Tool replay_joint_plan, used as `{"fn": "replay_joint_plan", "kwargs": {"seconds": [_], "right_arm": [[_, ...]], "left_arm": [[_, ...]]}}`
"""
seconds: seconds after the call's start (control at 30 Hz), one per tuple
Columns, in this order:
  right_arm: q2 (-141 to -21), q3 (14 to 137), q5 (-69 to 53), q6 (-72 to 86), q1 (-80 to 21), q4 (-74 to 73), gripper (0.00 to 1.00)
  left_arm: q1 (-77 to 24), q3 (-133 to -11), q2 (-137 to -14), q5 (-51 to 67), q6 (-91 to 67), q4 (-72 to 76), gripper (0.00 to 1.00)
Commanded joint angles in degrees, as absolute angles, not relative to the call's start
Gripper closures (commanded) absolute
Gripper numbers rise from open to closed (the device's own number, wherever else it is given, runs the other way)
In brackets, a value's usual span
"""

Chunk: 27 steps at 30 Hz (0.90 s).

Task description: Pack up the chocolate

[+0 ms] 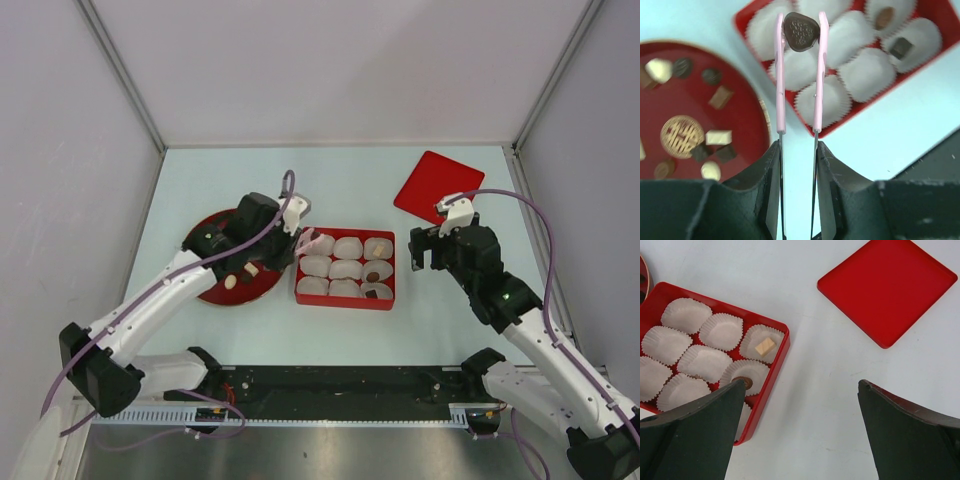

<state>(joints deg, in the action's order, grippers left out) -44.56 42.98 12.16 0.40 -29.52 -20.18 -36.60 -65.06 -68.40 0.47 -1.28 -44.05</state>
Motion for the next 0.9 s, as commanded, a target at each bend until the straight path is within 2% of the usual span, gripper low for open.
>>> {"fn": "replay_joint_plan", "kwargs": {"seconds": [0.0, 0.37, 0.87], "right_arm": [[-43.15, 43.07, 12.22, 0.18, -29.71, -18.28, 0.01], [-43.42, 43.07, 12.3, 0.18, -29.71, -18.37, 0.01], [-44.12, 43.07, 12.3, 0.09, -29.79, -18.28, 0.0]], "left_arm": [[-40.25, -66.27, -68.55, 7.2, 3.95, -41.22, 0.95], [-46.84, -67.94, -76.55, 14.85, 5.89, -42.45, 0.93], [-47.81, -67.94, -82.88, 13.89, 7.29, -43.59, 0.86]]}}
